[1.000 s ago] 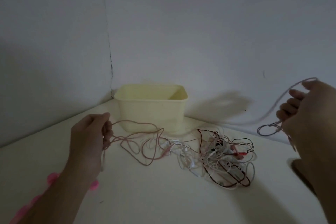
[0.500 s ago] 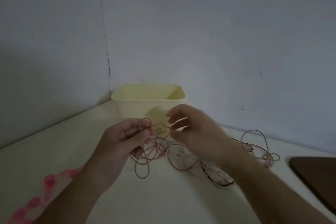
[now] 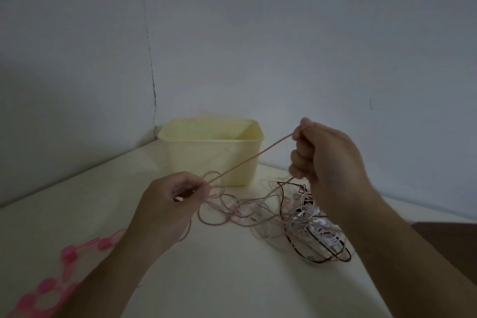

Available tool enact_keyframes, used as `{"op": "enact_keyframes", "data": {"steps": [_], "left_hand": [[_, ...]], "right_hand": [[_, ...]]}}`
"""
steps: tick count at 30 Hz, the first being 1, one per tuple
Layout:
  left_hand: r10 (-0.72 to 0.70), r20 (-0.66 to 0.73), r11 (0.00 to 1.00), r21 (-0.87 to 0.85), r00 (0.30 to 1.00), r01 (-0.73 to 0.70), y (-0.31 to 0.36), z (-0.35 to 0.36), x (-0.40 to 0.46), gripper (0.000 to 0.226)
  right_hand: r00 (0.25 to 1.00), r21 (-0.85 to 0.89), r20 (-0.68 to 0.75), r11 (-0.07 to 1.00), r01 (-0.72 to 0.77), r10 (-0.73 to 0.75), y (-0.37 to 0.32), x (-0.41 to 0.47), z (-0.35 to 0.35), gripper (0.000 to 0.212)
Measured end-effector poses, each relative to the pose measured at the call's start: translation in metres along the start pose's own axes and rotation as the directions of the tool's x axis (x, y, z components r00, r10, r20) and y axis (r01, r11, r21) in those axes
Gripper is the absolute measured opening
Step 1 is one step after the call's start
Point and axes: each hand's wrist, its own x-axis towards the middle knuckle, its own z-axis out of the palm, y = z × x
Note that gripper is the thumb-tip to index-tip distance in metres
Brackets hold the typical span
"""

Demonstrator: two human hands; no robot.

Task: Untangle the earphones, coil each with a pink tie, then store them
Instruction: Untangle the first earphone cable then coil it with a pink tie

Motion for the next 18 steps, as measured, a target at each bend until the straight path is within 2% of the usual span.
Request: {"op": "enact_keyframes", "data": {"steps": [4, 7, 11, 14, 18], "left_hand": [[-0.009, -0.19, 0.995, 0.091, 0.982, 0.027, -0.005, -0.006, 0.005, 0.009], [-0.036, -0.233, 0.993, 0.103, 0.972, 0.061, -0.005, -0.008, 0.008, 0.014], [0.016, -0.266, 0.989, 0.148, 0.964, 0.024, -0.011, -0.012, 0.013, 0.033], [-0.015, -0.26, 0.999, 0.044, 0.966, 0.027, -0.012, -0.014, 0.013, 0.03], [-0.162, -0.244, 0.971, -0.213, 0.956, 0.11, -0.013, -0.015, 0.015, 0.019]], "right_hand": [[0.995, -0.006, -0.075, 0.998, 0.064, -0.065, -0.013, 0.004, -0.011, 0.04], [0.985, 0.018, -0.146, 0.995, 0.094, -0.09, -0.021, 0.005, -0.017, 0.045], [0.96, 0.098, -0.261, 0.986, 0.135, -0.106, -0.035, 0.007, -0.027, 0.046], [0.929, 0.174, -0.361, 0.973, 0.151, -0.079, -0.046, 0.011, -0.041, 0.054], [0.909, 0.269, -0.417, 0.955, 0.123, 0.001, -0.051, 0.021, -0.066, 0.042]]}}
